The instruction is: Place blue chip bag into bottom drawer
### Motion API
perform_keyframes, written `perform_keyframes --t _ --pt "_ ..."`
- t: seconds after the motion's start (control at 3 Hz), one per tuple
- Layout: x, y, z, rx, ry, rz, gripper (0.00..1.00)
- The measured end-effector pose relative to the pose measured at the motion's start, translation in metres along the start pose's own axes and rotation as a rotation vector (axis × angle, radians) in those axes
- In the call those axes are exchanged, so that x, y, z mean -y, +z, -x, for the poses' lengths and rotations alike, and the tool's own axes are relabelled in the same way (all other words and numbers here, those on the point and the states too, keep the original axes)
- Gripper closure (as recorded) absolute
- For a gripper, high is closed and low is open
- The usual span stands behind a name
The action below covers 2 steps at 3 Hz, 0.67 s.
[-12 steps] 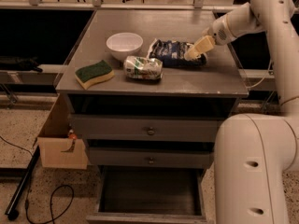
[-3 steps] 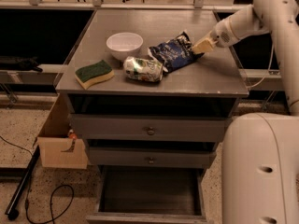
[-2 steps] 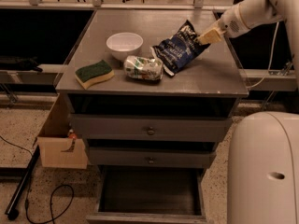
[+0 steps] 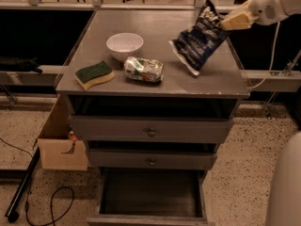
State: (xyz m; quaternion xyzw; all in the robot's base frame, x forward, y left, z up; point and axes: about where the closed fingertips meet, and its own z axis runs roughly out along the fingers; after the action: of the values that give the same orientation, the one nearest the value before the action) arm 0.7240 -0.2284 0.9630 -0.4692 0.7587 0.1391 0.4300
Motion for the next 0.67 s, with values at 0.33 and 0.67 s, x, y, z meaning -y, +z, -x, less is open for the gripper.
perform_keyframes --t 0.33,0.67 --pt "-0.0121 -0.0264 -0.0171 0.040 0.022 -0.007 1.00" --pt "-0.0121 -0.0264 -0.0171 0.040 0.022 -0.007 1.00"
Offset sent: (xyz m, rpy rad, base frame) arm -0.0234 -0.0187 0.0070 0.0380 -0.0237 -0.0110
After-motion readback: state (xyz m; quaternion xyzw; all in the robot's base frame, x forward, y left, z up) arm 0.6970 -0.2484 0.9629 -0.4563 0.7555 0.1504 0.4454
